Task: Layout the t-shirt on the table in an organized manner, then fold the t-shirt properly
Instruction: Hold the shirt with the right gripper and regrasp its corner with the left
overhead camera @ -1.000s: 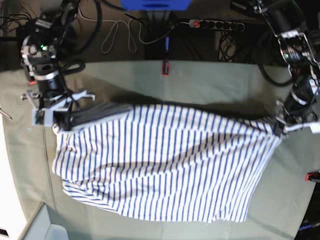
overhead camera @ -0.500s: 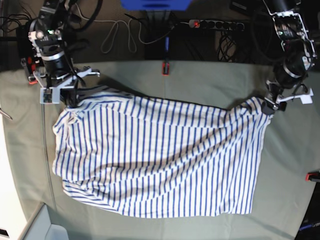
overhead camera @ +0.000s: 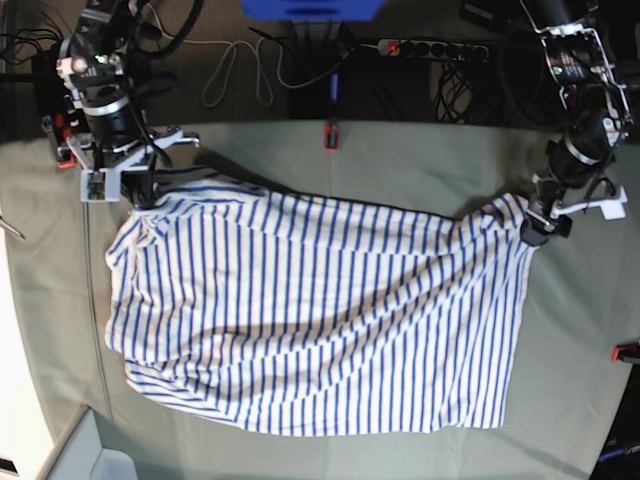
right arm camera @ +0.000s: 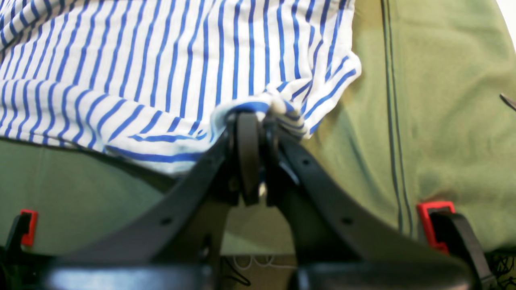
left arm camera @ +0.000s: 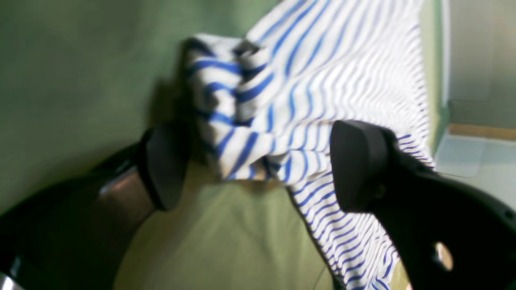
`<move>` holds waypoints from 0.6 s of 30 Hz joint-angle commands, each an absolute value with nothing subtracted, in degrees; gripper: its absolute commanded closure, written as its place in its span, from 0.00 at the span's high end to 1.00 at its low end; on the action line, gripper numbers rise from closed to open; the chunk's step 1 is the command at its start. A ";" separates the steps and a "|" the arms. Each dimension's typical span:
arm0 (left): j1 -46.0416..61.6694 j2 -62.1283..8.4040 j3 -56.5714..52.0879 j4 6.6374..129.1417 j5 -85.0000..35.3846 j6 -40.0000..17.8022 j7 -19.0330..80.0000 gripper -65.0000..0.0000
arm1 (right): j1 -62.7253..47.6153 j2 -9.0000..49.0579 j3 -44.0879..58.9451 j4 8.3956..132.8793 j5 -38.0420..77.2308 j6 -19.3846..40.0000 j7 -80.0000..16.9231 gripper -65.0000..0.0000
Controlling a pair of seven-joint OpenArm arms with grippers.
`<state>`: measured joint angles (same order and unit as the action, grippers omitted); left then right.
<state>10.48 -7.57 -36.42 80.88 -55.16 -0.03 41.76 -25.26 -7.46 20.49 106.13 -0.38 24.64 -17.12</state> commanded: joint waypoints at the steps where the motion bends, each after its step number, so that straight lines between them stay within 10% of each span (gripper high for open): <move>1: 10.42 -8.04 -36.62 81.71 -55.96 -0.31 41.36 0.80 | -25.19 -7.25 20.53 107.21 0.40 24.84 -15.78 0.00; 4: 9.01 -7.96 -36.53 81.71 -55.96 -0.31 41.36 0.70 | -25.19 -7.25 20.53 107.21 0.40 24.84 -15.87 0.00; 11: 2.51 -8.57 -36.88 77.67 -55.96 -0.31 41.27 0.04 | -25.01 -7.25 20.53 107.03 0.31 24.84 -15.87 0.00; 18: -3.91 -11.91 -36.79 76.18 -55.96 -0.22 41.71 0.00 | -24.48 -6.55 20.53 107.03 0.04 24.84 -15.96 0.00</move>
